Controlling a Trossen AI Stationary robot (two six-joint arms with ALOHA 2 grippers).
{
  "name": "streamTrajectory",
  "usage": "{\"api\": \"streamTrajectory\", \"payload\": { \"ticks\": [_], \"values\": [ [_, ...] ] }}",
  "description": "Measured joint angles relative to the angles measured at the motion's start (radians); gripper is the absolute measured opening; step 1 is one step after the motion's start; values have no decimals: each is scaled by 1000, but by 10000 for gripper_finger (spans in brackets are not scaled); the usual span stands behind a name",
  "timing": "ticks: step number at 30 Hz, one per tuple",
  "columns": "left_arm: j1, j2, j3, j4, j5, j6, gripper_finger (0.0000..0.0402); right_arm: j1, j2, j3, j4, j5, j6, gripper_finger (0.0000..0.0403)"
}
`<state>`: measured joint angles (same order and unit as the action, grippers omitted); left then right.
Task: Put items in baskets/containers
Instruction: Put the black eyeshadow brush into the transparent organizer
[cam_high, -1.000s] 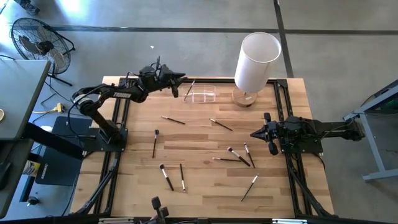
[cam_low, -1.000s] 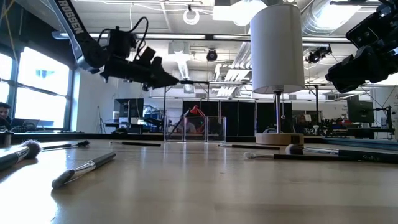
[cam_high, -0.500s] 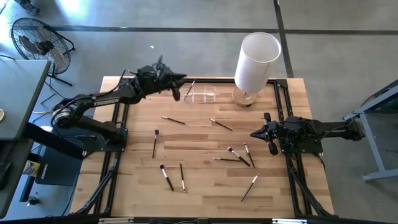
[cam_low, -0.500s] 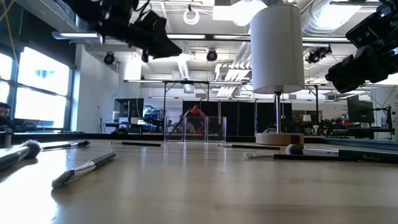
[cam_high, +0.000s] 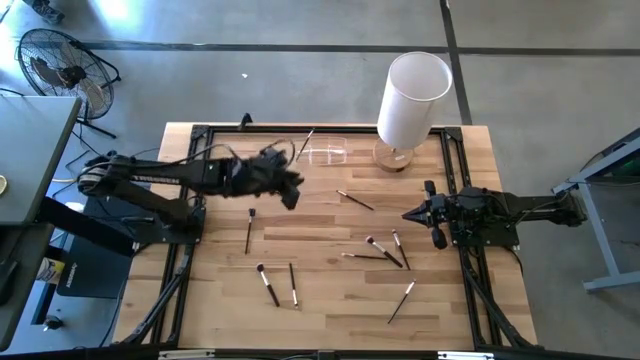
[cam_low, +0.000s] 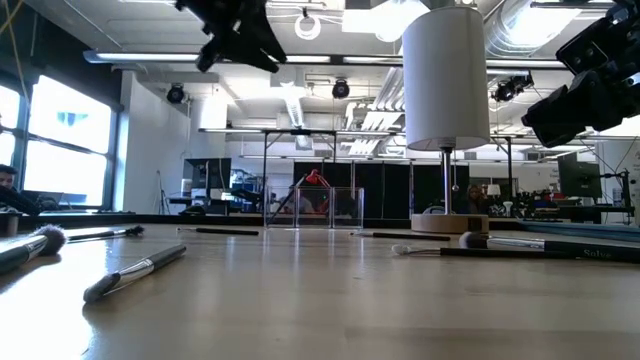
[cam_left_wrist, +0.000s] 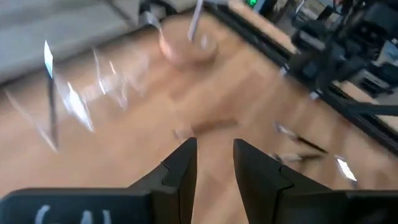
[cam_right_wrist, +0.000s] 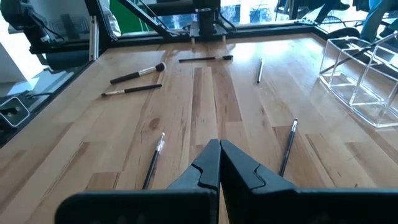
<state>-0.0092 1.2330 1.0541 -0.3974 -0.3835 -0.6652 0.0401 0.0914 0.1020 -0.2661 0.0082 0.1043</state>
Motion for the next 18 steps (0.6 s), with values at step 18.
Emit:
{"api": "streamTrajectory", "payload": {
  "ticks": [18],
  "values": [
    [-263,43,-2,-465,165,-306,92,4,43,-31,370,79,197,0]
  ]
}}
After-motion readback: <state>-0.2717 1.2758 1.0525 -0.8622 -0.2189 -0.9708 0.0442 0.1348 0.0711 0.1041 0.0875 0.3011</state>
